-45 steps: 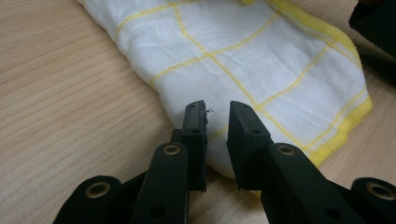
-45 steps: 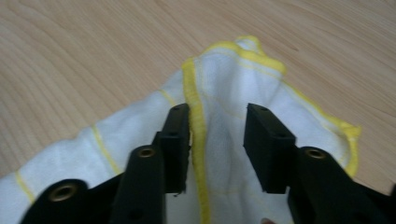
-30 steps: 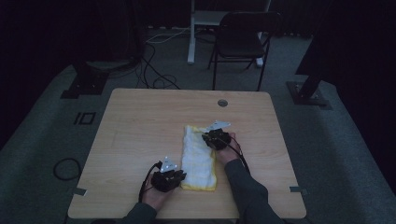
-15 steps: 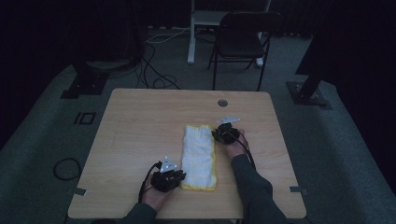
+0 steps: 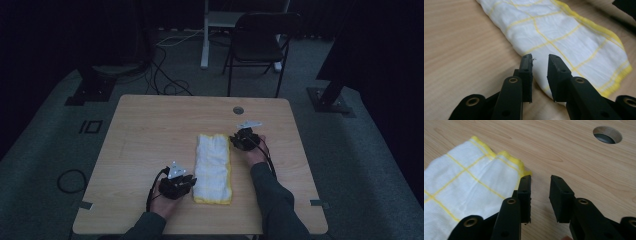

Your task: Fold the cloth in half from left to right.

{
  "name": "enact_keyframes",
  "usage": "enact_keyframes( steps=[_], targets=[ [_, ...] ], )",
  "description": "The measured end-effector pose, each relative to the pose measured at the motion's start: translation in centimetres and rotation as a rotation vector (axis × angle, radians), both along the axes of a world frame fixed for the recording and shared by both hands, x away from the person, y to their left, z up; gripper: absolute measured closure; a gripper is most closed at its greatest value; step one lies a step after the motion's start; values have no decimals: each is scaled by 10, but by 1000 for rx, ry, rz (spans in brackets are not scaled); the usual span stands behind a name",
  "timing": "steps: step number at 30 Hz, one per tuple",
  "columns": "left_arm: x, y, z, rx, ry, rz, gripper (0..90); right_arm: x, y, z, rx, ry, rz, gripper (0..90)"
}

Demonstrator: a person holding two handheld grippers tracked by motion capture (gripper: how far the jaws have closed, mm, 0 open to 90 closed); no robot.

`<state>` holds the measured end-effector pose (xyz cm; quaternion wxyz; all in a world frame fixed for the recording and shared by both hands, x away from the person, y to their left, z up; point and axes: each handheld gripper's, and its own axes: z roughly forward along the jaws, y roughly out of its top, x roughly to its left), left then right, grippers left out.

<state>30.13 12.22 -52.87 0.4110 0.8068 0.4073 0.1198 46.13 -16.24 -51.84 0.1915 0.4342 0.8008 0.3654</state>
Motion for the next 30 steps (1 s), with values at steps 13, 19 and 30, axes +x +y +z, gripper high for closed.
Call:
enact_keyframes(
  steps=[13,19,30],
  targets=[
    [37,11,8,-69,-20,52,703,1,2,2,28,4,14,607],
    [51,17,14,-77,-39,74,677,1,2,3,33,-2,15,601],
    [71,17,12,-66,-49,79,642,0,2,3,51,10,23,592]
  ],
)
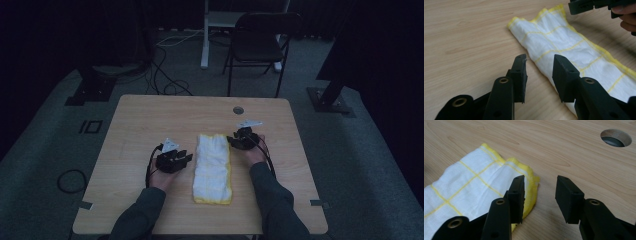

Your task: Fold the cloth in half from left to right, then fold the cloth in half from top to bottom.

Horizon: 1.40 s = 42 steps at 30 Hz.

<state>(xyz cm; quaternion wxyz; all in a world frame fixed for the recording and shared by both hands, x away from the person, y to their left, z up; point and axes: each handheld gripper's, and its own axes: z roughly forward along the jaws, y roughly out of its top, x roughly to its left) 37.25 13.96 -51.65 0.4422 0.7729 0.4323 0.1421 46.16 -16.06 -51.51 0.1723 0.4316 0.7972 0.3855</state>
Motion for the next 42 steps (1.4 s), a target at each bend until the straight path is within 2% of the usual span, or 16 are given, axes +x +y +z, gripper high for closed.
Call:
enact_keyframes(
  steps=[7,8,17,23,31,37,42],
  targets=[
    [15,-5,2,6,-12,-3,617,0,1,-1,4,5,6,582],
    [21,-6,5,8,-15,4,617,0,1,-1,5,7,7,581],
    [46,-17,8,16,-30,39,584,2,4,-5,7,17,15,573],
    [63,-30,3,23,-11,50,579,2,6,-6,16,24,13,572],
    [77,-39,-8,47,27,77,568,6,8,-8,22,41,2,566],
    [86,-41,-17,68,71,96,552,11,15,-15,-2,64,10,568],
    [91,-39,-20,78,91,115,539,16,17,-20,-19,91,-3,584]
  ],
)
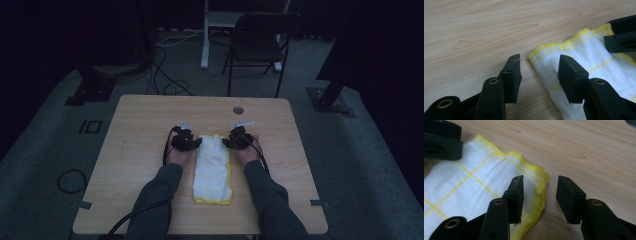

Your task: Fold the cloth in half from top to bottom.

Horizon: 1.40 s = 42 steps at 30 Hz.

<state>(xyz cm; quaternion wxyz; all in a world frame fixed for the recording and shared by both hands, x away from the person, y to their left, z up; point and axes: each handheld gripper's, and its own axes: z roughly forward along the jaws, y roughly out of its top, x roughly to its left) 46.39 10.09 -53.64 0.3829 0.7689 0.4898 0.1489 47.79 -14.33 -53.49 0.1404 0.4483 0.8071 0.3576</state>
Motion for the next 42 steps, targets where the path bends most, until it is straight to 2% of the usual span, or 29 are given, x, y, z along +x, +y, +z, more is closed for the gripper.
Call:
enact_keyframes(
  steps=[3,6,10,14,20,25,29,31,33,39,42],
  targets=[
    [2,3,-3,-7,18,11,533,1,0,-2,-2,10,3,627],
    [3,4,-4,-27,25,12,528,1,0,-2,2,14,15,713],
    [2,5,-1,-33,4,30,529,1,0,-1,11,18,18,825],
    [1,4,3,-23,-13,42,539,2,0,-1,13,11,6,859],
    [8,0,-1,-38,36,35,530,3,0,-1,16,7,-4,866],
    [12,-5,-3,-61,55,23,533,3,-1,-1,16,7,-1,867],
    [17,-6,-1,-91,129,21,714,3,-1,1,29,0,-7,870],
    [17,-6,1,-92,125,7,798,3,-2,4,33,-8,-7,871],
    [17,-6,4,-85,117,-2,843,2,-3,7,35,-19,-3,872],
    [14,-5,17,-98,71,-16,865,2,-4,13,45,-36,-7,872],
    [13,-3,23,-102,49,-24,865,-1,-5,19,60,-62,-2,871]
  ],
)
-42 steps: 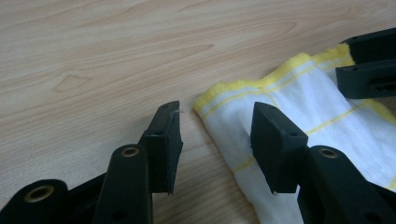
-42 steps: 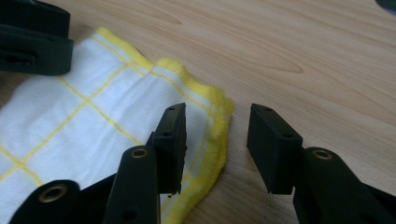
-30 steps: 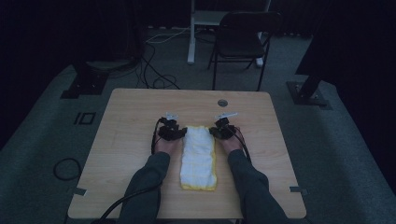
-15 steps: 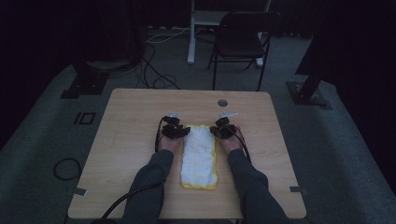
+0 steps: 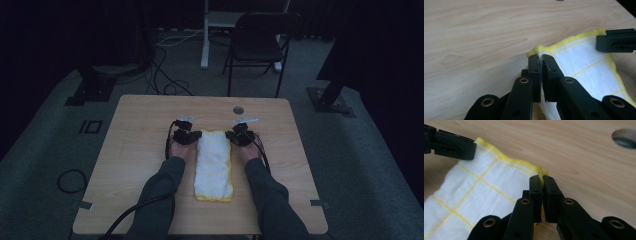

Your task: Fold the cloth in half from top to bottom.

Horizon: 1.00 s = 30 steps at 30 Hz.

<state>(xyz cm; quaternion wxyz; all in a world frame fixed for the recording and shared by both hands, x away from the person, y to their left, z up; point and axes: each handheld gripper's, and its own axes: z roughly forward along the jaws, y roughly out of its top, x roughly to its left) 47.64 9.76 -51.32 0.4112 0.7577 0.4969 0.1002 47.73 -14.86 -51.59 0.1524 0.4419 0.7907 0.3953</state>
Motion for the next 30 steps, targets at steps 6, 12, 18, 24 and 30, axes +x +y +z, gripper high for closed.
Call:
enact_keyframes(
  steps=[6,12,18,24,30],
  targets=[
    [-4,2,13,-12,-32,-9,866,-4,-2,12,14,-35,9,871],
    [-8,2,30,-24,-78,-26,867,-7,-4,25,25,-74,14,871],
    [-18,4,38,-34,-101,-41,868,-15,-7,32,53,-95,27,872],
    [-32,6,42,-40,-126,-58,868,-26,-9,37,61,-116,50,872],
    [-48,9,46,-57,-152,-77,868,-37,-11,41,67,-136,69,872]
  ],
)
